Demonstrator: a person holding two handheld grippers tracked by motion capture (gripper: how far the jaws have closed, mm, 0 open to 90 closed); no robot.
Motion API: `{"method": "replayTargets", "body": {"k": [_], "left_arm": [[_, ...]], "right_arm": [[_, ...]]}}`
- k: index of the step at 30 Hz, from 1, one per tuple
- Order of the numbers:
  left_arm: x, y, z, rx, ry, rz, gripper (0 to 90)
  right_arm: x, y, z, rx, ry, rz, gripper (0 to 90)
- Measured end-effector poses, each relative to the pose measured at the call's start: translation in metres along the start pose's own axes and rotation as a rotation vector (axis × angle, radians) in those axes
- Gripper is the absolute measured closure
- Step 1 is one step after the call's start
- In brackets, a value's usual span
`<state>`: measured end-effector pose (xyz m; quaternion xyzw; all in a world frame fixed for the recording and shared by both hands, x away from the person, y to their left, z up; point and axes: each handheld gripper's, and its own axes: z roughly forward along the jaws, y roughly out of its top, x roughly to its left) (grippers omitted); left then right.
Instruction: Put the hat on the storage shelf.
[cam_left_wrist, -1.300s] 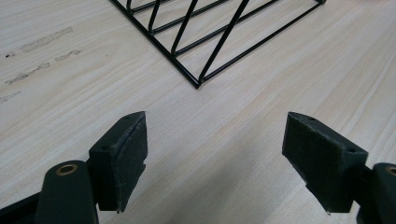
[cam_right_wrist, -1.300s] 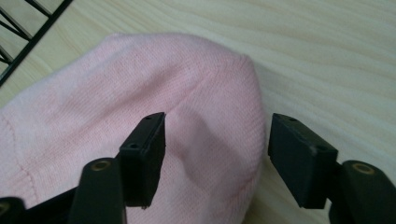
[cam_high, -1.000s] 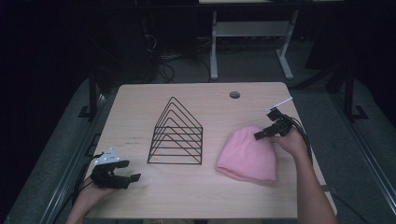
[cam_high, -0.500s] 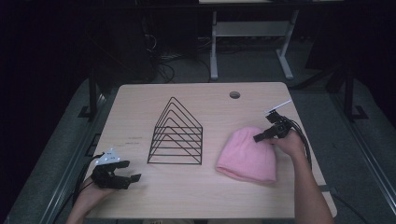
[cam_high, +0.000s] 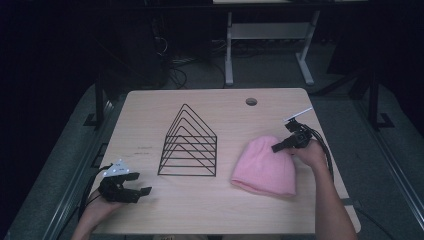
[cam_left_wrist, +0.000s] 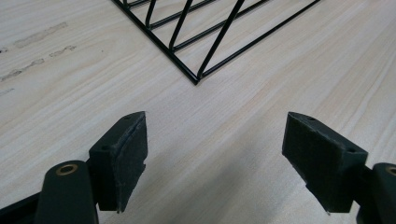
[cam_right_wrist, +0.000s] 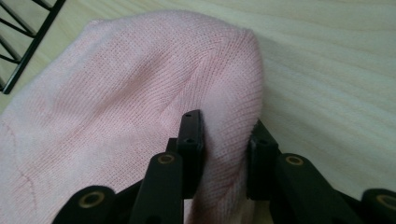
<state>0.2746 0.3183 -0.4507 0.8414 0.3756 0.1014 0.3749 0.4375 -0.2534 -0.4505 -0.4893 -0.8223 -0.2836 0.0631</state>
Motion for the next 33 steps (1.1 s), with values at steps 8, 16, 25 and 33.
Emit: {"method": "replayTargets", "body": {"k": [8, 16, 25, 33], "left_arm": [[0.001, -0.001, 0.000, 0.009, -0.015, -0.004, 22.5], [0.000, -0.001, 0.001, 0.023, -0.020, -0.005, 22.5], [-0.001, 0.005, -0.004, 0.026, -0.027, 0.005, 23.0], [-0.003, 0.016, -0.013, 0.014, -0.051, -0.025, 23.8]], "right_arm": [[0.005, -0.001, -0.010, -0.038, 0.042, -0.021, 74.8], [0.019, -0.002, -0.027, -0.102, 0.078, -0.056, 75.6], [0.041, -0.004, -0.052, -0.169, 0.109, -0.126, 75.8], [0.067, -0.003, -0.073, -0.212, 0.130, -0.204, 76.1]]}}
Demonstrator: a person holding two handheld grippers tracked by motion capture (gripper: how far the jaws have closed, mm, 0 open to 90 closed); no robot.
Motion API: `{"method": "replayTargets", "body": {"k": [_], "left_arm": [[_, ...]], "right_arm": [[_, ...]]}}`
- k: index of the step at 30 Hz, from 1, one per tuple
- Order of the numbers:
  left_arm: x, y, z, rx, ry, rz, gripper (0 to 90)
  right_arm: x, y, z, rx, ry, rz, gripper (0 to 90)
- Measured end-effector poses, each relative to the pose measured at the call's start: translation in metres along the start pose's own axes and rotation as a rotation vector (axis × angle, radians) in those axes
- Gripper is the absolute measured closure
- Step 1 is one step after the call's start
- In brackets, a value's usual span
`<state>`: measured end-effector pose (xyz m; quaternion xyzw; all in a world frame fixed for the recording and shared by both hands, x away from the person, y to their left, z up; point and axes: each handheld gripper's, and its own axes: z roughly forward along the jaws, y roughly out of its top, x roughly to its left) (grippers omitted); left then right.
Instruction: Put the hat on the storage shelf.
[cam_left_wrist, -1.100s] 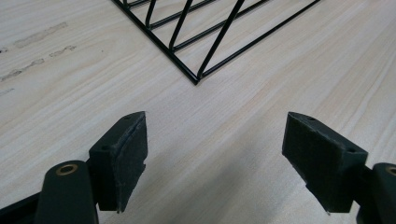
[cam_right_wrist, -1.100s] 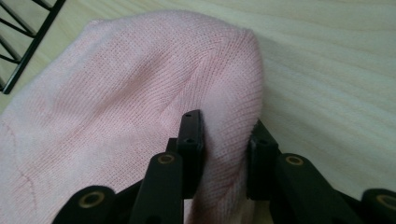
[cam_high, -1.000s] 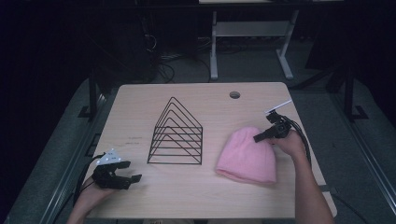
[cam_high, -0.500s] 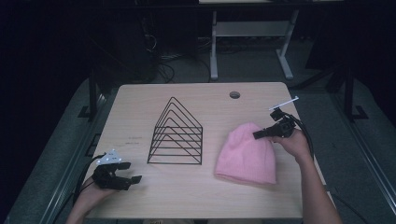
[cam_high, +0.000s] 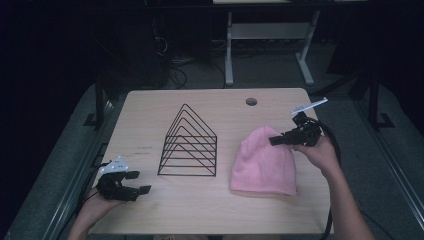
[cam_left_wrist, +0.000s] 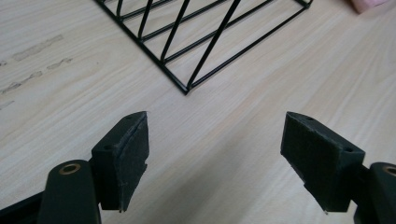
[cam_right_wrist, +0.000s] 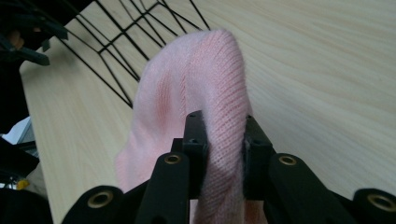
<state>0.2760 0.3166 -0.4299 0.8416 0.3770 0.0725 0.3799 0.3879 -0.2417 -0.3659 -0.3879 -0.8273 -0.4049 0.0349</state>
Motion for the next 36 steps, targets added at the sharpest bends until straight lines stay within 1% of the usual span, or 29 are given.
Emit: {"method": "replayTargets", "body": {"k": [2, 3, 6, 11, 13, 15, 16, 19, 21, 23, 25, 27, 30, 31, 33, 35, 36], "left_arm": [[-0.001, 0.004, -0.003, -0.011, -0.012, -0.014, 23.9], [-0.001, 0.006, -0.005, -0.015, -0.018, -0.013, 23.9], [-0.003, 0.011, -0.010, -0.017, -0.025, 0.002, 23.9], [-0.002, 0.020, -0.019, -0.031, -0.035, 0.037, 23.7], [-0.002, 0.023, -0.021, -0.030, -0.046, 0.027, 23.6], [-0.001, 0.027, -0.022, -0.028, -0.060, 0.026, 23.6], [-0.001, 0.030, -0.022, -0.022, -0.062, 0.036, 23.6], [-0.001, 0.037, -0.025, -0.014, -0.079, 0.047, 23.6], [0.000, 0.043, -0.029, -0.019, -0.078, 0.062, 23.6], [0.002, 0.050, -0.033, -0.032, -0.087, 0.059, 23.6], [0.002, 0.057, -0.037, -0.033, -0.080, 0.068, 23.5], [0.001, 0.065, -0.040, -0.038, -0.085, 0.096, 23.6], [-0.001, 0.078, -0.043, -0.037, -0.090, 0.120, 23.5], [-0.002, 0.082, -0.043, -0.037, -0.093, 0.122, 23.5], [-0.003, 0.089, -0.044, -0.032, -0.097, 0.140, 23.5], [-0.004, 0.095, -0.044, -0.034, -0.111, 0.134, 23.5], [-0.004, 0.098, -0.044, -0.034, -0.119, 0.142, 23.5]], "right_arm": [[0.006, 0.002, -0.004, -0.005, 0.007, -0.017, 76.1], [0.009, 0.004, -0.006, -0.010, 0.009, -0.026, 76.2], [0.018, 0.008, -0.012, -0.011, 0.009, -0.051, 76.2], [0.030, 0.017, -0.023, -0.033, 0.004, -0.085, 76.2], [0.034, 0.020, -0.026, -0.036, 0.003, -0.093, 76.3], [0.037, 0.024, -0.028, -0.038, 0.000, -0.105, 76.3], [0.039, 0.026, -0.030, -0.037, -0.001, -0.108, 76.3], [0.043, 0.032, -0.033, -0.042, -0.004, -0.116, 76.3], [0.045, 0.037, -0.035, -0.049, 0.000, -0.122, 76.3], [0.049, 0.041, -0.038, -0.051, -0.002, -0.129, 76.3], [0.052, 0.046, -0.041, -0.059, -0.002, -0.143, 76.3], [0.054, 0.050, -0.044, -0.072, 0.004, -0.145, 76.3], [0.058, 0.059, -0.048, -0.096, 0.016, -0.153, 76.3], [0.060, 0.062, -0.049, -0.098, 0.018, -0.158, 76.3], [0.064, 0.069, -0.051, -0.102, 0.016, -0.173, 76.3], [0.067, 0.074, -0.053, -0.101, 0.016, -0.181, 76.3], [0.069, 0.078, -0.054, -0.104, 0.016, -0.186, 76.3]]}}
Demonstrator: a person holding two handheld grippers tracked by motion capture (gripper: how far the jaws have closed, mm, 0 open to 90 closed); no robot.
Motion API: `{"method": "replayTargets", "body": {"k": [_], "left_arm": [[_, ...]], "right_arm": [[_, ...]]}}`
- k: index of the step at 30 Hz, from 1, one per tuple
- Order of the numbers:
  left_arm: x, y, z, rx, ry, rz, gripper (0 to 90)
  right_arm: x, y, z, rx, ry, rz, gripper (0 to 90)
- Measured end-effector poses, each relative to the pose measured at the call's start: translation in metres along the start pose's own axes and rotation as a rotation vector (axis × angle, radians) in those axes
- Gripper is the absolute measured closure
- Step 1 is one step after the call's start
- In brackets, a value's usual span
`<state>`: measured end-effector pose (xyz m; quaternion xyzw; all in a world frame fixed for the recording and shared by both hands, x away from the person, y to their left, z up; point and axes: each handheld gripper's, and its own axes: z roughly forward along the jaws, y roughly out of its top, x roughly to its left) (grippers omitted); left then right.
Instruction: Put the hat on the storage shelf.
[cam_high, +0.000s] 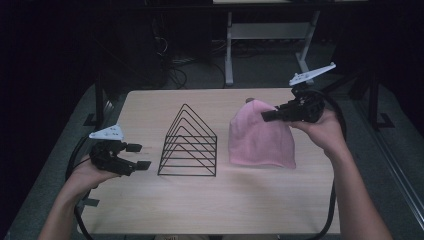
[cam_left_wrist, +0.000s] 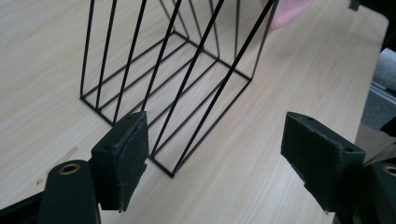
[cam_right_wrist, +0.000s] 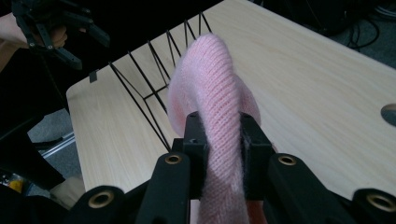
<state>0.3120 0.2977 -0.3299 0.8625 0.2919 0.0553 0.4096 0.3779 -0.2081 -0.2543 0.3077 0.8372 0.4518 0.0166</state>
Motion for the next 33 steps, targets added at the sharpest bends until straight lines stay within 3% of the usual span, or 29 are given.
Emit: {"method": "replayTargets", "body": {"k": [13, 33], "left_arm": [[-0.005, 0.036, -0.006, -0.007, -0.053, 0.049, 23.5], [-0.008, 0.090, -0.010, -0.023, -0.075, 0.116, 23.5]], "right_arm": [[0.017, 0.042, 0.000, -0.026, 0.022, -0.061, 76.3], [0.062, 0.117, 0.018, -0.051, 0.088, -0.194, 76.3]]}}
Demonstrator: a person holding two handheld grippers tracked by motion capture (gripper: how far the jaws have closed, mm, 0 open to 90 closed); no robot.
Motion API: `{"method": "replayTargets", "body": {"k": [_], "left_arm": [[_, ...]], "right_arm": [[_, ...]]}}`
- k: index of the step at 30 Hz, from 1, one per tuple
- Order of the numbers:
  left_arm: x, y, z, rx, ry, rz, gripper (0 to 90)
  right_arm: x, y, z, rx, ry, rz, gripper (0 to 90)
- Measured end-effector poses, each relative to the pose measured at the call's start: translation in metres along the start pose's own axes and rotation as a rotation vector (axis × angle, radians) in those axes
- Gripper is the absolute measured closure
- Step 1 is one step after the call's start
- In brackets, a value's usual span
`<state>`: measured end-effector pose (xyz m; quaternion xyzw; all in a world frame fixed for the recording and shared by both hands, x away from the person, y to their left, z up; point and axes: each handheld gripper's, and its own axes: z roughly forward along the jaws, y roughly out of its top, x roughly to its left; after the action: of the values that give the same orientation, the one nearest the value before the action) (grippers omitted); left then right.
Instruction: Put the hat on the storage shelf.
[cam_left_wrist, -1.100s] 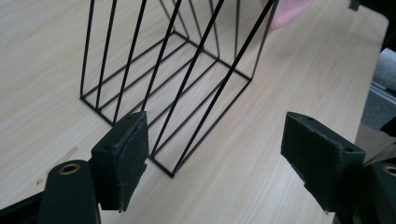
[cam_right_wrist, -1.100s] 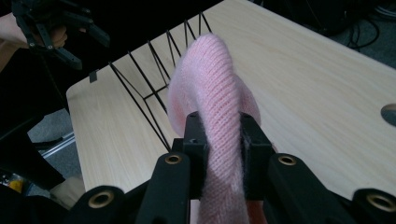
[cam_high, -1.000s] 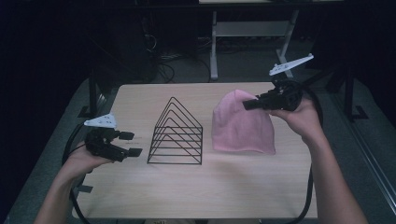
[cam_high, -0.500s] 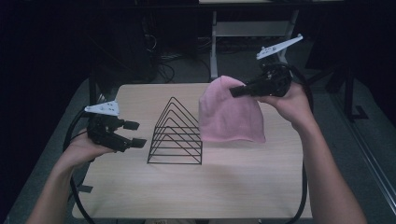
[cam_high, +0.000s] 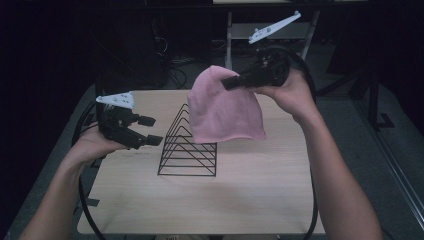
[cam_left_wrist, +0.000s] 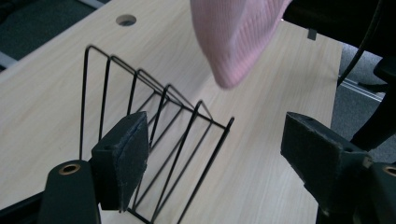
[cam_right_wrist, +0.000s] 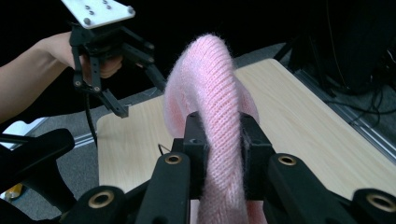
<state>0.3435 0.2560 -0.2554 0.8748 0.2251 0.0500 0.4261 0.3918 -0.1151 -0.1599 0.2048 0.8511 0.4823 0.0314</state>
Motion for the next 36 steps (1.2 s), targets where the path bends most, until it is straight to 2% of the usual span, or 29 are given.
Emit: {"method": "replayTargets", "body": {"k": [6, 9, 13, 15, 16, 18, 24, 30, 36], "left_arm": [[0.000, 0.010, -0.002, -0.016, 0.004, 0.011, 23.5], [0.001, 0.016, -0.002, -0.029, -0.016, 0.003, 23.6], [0.003, 0.024, -0.005, -0.042, -0.011, 0.009, 25.3], [0.005, 0.026, -0.006, -0.037, -0.023, 0.005, 31.0], [0.007, 0.026, -0.006, -0.019, -0.036, 0.001, 36.4], [0.009, 0.026, -0.005, 0.007, -0.032, -0.006, 44.4], [0.018, 0.020, -0.006, 0.014, -0.032, -0.022, 71.0], [0.022, 0.018, -0.010, -0.005, -0.016, -0.030, 85.2], [0.026, 0.014, -0.018, 0.005, 0.035, -0.027, 86.6]], "right_arm": [[0.009, 0.018, 0.013, -0.005, 0.028, -0.028, 76.3], [0.014, 0.027, 0.019, -0.010, 0.040, -0.046, 76.3], [0.017, 0.037, 0.029, -0.009, 0.053, -0.065, 76.3], [0.018, 0.041, 0.034, -0.014, 0.061, -0.066, 76.3], [0.019, 0.042, 0.036, -0.015, 0.062, -0.069, 76.3], [0.019, 0.044, 0.040, -0.019, 0.062, -0.077, 76.3], [0.018, 0.048, 0.051, -0.021, 0.069, -0.082, 76.4], [0.019, 0.053, 0.061, -0.020, 0.077, -0.084, 76.4], [0.020, 0.054, 0.068, -0.021, 0.081, -0.078, 76.5]]}}
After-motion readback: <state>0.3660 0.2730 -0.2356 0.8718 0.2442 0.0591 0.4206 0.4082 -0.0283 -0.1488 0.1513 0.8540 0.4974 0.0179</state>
